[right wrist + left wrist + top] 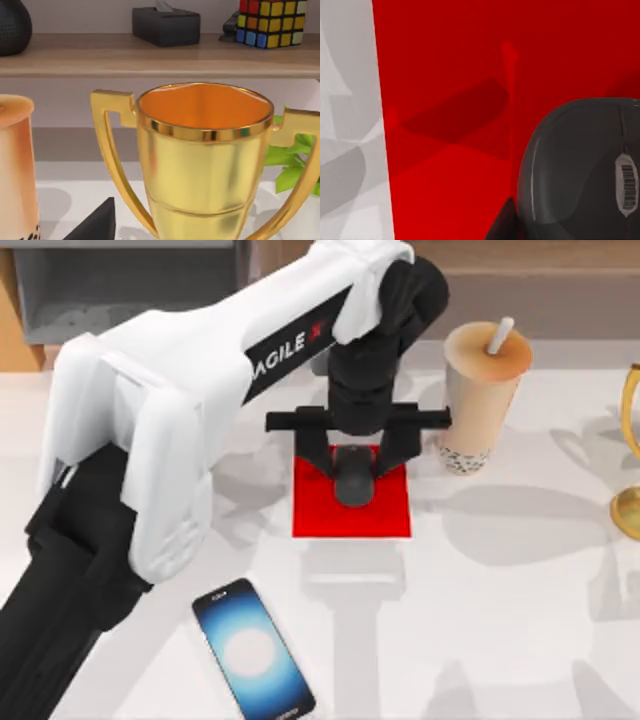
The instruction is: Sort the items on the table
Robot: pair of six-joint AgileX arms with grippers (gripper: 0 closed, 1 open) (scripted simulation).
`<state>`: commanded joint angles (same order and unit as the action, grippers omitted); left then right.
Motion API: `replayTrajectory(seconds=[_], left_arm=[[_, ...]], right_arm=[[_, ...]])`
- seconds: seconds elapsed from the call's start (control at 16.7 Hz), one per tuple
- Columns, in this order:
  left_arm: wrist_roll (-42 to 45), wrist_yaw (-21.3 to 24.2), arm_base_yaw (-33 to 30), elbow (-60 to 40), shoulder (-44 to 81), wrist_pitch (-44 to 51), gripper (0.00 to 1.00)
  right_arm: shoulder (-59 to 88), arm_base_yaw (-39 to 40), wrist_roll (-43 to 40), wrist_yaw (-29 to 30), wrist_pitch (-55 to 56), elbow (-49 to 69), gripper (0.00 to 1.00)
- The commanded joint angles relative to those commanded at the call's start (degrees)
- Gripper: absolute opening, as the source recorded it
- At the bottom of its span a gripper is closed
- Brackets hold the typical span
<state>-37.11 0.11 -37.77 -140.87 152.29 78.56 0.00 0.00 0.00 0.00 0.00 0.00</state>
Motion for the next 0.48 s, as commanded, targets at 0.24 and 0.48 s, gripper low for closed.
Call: replayTrajectory(seconds=[0.24,0.48], left_arm=[[0.0,0.0,0.0,0.0,0.0,0.0,0.30],[0.0,0.0,0.0,0.0,0.0,0.0,0.60]], right_arm=[[0.0,0.0,0.0,0.0,0.0,0.0,1.00],[0.0,0.0,0.0,0.0,0.0,0.0,1.00]])
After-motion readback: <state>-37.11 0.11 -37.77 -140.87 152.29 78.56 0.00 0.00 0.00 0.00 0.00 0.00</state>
